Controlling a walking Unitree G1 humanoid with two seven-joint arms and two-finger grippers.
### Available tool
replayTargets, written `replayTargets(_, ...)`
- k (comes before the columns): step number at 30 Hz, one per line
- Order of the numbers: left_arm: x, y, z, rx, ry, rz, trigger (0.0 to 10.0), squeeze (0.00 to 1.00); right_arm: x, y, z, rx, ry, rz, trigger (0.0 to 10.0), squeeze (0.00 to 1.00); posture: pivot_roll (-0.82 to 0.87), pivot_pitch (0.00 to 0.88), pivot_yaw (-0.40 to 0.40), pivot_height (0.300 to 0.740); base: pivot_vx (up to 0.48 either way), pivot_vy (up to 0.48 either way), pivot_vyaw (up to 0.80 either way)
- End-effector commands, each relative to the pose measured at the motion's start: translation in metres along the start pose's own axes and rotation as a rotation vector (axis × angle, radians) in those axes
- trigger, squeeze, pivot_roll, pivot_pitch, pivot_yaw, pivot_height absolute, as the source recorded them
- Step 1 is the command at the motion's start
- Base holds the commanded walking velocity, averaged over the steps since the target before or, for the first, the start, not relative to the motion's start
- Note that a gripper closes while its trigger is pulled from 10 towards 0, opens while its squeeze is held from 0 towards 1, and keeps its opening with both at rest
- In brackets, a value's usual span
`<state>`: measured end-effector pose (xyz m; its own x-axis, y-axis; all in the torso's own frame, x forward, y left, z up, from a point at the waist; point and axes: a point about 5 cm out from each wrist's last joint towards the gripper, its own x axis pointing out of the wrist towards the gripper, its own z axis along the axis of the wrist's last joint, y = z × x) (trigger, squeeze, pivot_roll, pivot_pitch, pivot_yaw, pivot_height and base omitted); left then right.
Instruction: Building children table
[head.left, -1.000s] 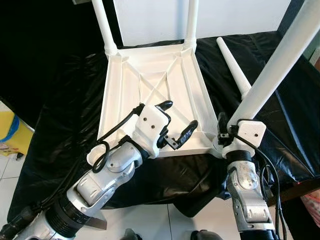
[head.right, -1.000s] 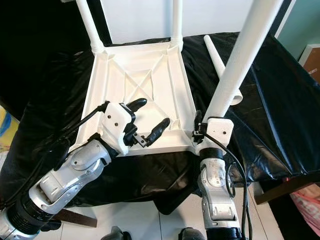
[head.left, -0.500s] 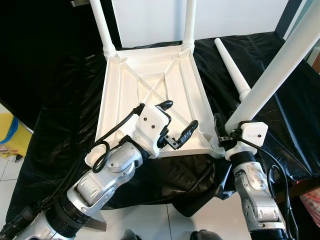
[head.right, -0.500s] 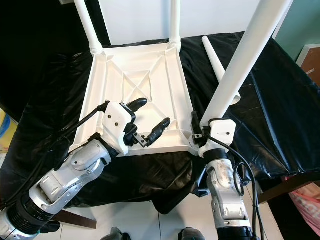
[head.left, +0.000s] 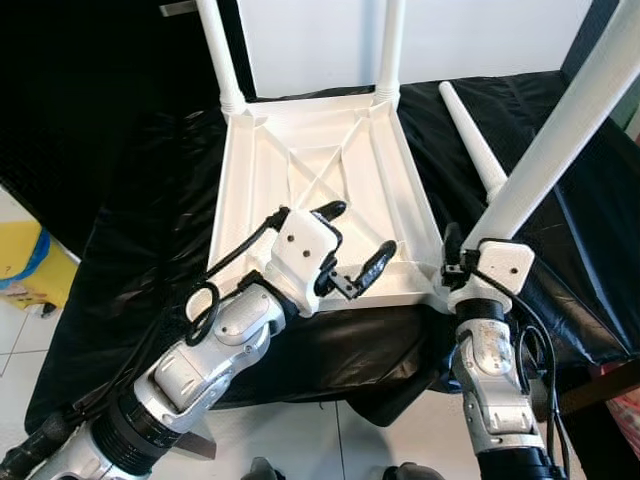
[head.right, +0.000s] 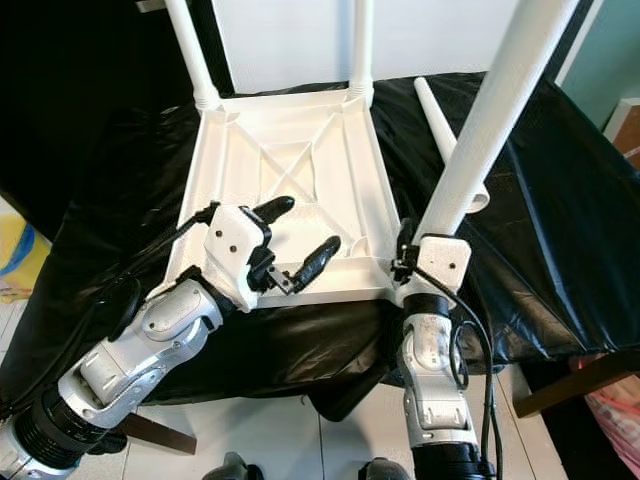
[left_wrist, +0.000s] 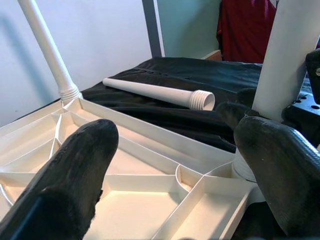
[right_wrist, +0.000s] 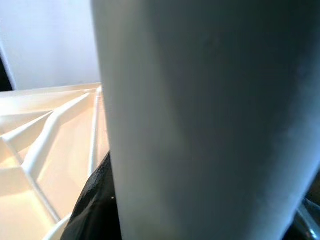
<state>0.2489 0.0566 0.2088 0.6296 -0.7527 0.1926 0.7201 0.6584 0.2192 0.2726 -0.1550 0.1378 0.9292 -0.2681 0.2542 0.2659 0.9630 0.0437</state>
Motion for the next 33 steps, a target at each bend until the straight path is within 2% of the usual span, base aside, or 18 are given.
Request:
replayTargets(1, -0.002, -0.018, 0.003, 0.014, -0.013, -0.315, 10.0, 0.00, -0.011, -0.022, -0.034, -0.051, 0.179, -0.121, 10.0, 0.00, -0.03, 0.129, 0.048, 0.740, 0.000, 0.000, 0.00)
replayTargets(4, -0.002, -0.017, 0.003, 0.014, -0.012, -0.316, 10.0, 0.00, -0.010, -0.022, -0.032, -0.056, 0.166, -0.135, 10.0, 0.00, -0.03, 0.130, 0.051, 0.740, 0.000, 0.000, 0.00)
replayTargets(11, -0.003, -0.016, 0.003, 0.018, -0.009, -0.321, 10.0, 0.00, 0.000, -0.026, -0.012, -0.045, 0.095, -0.216, 10.0, 0.00, -0.03, 0.127, 0.054, 0.740, 0.000, 0.000, 0.00)
replayTargets(15, -0.003, -0.016, 0.003, 0.018, -0.009, -0.324, 10.0, 0.00, 0.009, -0.021, 0.020, 0.008, -0.009, -0.246, 10.0, 0.00, -0.04, 0.126, 0.053, 0.740, 0.000, 0.000, 0.00)
replayTargets(26, -0.002, -0.018, 0.003, 0.017, -0.011, -0.330, 10.0, 0.00, 0.012, -0.015, 0.035, 0.035, -0.055, -0.238, 10.0, 0.00, -0.04, 0.120, 0.055, 0.740, 0.000, 0.000, 0.00)
replayTargets(33, -0.002, -0.017, 0.003, 0.017, -0.011, -0.331, 10.0, 0.00, 0.015, -0.009, 0.052, 0.057, -0.099, -0.205, 10.0, 0.00, -0.04, 0.118, 0.058, 0.740, 0.000, 0.000, 0.00)
